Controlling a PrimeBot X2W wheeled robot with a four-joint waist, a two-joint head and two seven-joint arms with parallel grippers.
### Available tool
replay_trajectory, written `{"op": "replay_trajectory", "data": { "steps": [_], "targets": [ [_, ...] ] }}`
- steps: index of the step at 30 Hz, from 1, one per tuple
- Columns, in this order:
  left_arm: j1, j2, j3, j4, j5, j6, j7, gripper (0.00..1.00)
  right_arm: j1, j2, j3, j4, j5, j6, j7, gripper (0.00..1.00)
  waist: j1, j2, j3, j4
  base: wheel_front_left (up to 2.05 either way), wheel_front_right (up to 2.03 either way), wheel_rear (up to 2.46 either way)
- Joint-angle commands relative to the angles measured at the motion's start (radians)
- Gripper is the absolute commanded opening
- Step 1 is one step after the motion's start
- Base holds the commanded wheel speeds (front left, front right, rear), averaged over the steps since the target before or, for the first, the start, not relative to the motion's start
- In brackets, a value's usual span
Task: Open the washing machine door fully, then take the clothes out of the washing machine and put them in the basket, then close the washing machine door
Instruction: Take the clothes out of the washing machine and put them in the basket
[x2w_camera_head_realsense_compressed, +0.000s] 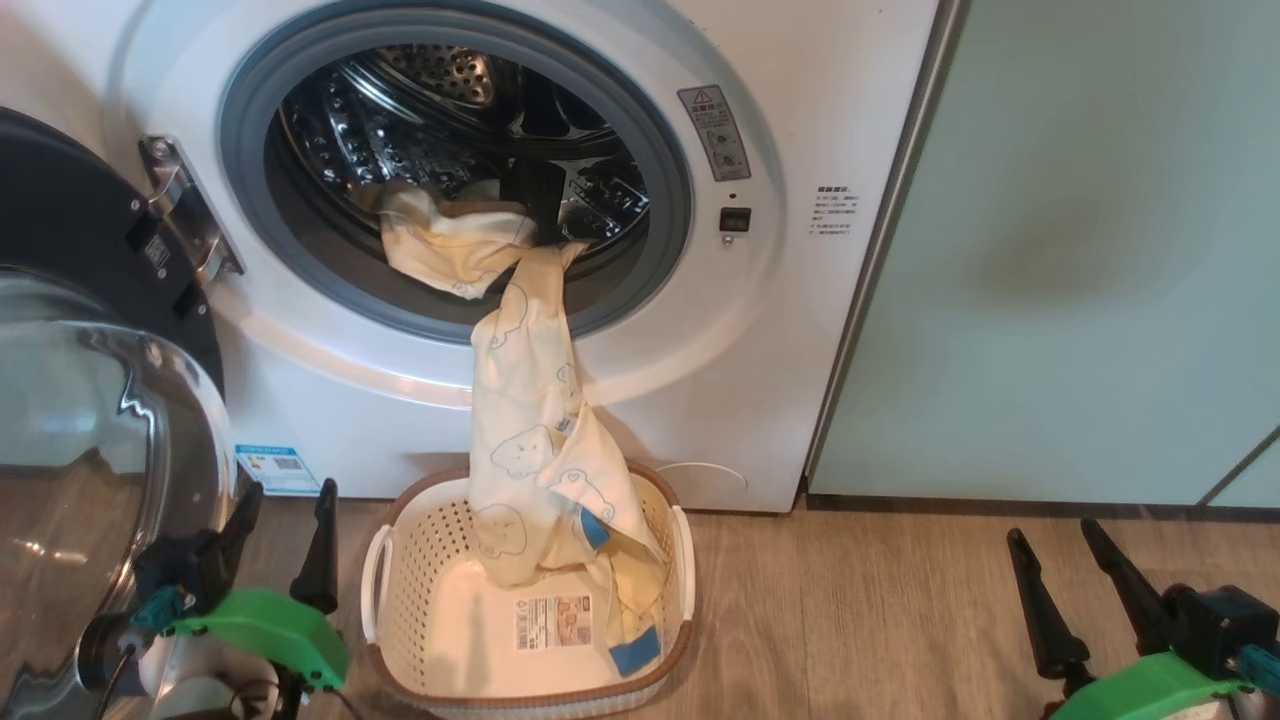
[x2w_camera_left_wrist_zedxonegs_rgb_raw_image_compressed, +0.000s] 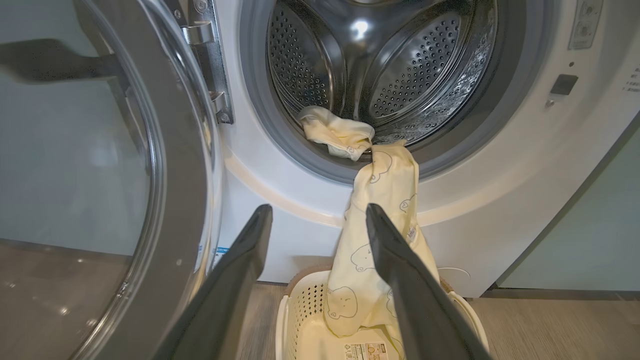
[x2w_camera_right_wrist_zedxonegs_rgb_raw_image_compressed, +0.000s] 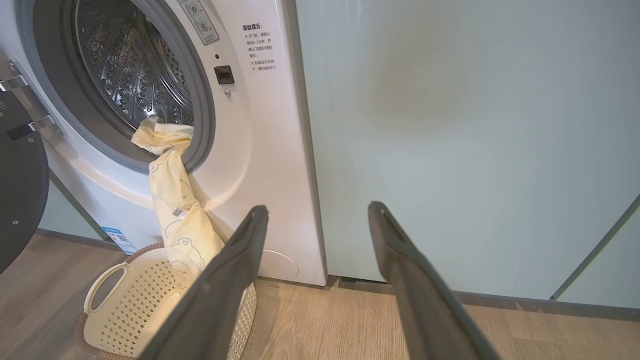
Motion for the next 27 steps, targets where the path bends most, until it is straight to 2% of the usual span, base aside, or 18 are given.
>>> {"op": "replay_trajectory", "data": {
  "steps": [1, 12, 21, 27],
  "targets": [
    [-0.031, 0.024, 0.034, -0.033, 0.015, -0.003, -0.011, 1.00, -0.021, -0.011, 0.022, -0.030, 0.002, 0.004, -0.010, 1.00, 0.0000, -0.0001, 0.001, -0.003, 0.00, 0.00, 0.00],
    [-0.127, 0.036, -0.018, 0.048, 0.004, -0.006, 0.016, 1.00, -0.031, -0.006, 0.030, -0.034, 0.001, 0.004, -0.010, 1.00, 0.0000, -0.0001, 0.035, -0.045, 0.00, 0.00, 0.00],
    [-0.358, 0.090, -0.114, 0.169, -0.069, -0.007, 0.210, 1.00, -0.070, -0.007, 0.044, -0.035, 0.006, 0.004, -0.010, 1.00, 0.0000, -0.0001, 0.104, -0.107, 0.00, 0.00, 0.00],
    [-0.508, 0.121, -0.134, 0.266, -0.147, -0.007, 0.343, 1.00, -0.095, 0.007, 0.045, -0.036, 0.007, 0.004, -0.010, 1.00, 0.0000, -0.0001, 0.152, -0.169, 0.00, 0.00, 0.00]
  ]
}}
